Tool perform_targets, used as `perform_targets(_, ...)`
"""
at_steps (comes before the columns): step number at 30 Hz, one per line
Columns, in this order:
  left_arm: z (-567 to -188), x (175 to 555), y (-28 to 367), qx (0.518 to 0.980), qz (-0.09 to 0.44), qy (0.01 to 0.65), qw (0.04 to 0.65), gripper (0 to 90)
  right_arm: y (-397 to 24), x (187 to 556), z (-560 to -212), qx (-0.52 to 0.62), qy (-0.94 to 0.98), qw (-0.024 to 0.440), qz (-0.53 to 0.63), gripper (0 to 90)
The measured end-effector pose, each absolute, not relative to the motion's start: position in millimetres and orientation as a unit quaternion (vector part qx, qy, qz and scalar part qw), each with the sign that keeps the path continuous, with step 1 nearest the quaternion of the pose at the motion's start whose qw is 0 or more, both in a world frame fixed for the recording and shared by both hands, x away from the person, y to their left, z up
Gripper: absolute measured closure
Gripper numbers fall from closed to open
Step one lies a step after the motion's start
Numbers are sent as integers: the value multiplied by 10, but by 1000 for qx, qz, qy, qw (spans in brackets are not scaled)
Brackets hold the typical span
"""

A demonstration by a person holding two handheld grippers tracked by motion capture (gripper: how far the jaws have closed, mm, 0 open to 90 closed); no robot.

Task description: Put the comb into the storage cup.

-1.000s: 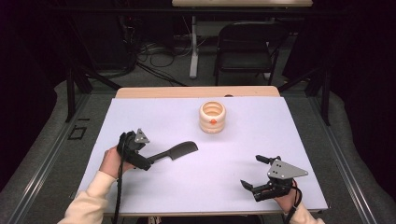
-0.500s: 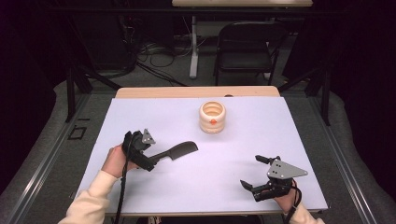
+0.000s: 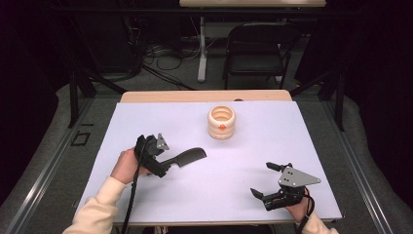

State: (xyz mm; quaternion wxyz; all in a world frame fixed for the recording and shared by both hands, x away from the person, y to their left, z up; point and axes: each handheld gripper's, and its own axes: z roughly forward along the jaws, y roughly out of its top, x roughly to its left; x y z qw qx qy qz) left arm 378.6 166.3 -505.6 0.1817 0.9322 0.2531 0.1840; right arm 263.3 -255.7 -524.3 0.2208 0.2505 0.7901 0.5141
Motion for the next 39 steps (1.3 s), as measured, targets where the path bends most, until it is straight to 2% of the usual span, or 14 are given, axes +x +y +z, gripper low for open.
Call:
perform_targets(14, -5074, 3834, 1504, 942, 185, 234, 153, 167, -2562, 2629, -5244, 250, 789, 221, 515, 6)
perform_targets(16, -5090, 3837, 1484, 944, 184, 231, 147, 207, -2562, 2629, -5244, 250, 789, 221, 515, 6)
perform_targets(17, -5098, 3835, 1473, 946, 184, 227, 142, 274, -2561, 2628, -5243, 250, 790, 221, 515, 6)
perform_targets(18, -5105, 3832, 1465, 947, 183, 225, 140, 274, -2561, 2628, -5243, 250, 790, 221, 515, 6)
perform_targets(20, -5124, 3819, 1438, 952, 176, 211, 131, 379, -2562, 2628, -5244, 250, 790, 221, 514, 7)
perform_targets(22, -5136, 3816, 1423, 954, 177, 207, 128, 404, -2562, 2629, -5244, 250, 790, 221, 514, 7)
perform_targets(28, -5170, 3834, 1379, 959, 169, 198, 110, 560, -2563, 2628, -5245, 250, 790, 221, 515, 6)
perform_targets(39, -5236, 3892, 1328, 966, 154, 191, 81, 618, -2567, 2627, -5246, 251, 789, 220, 515, 7)
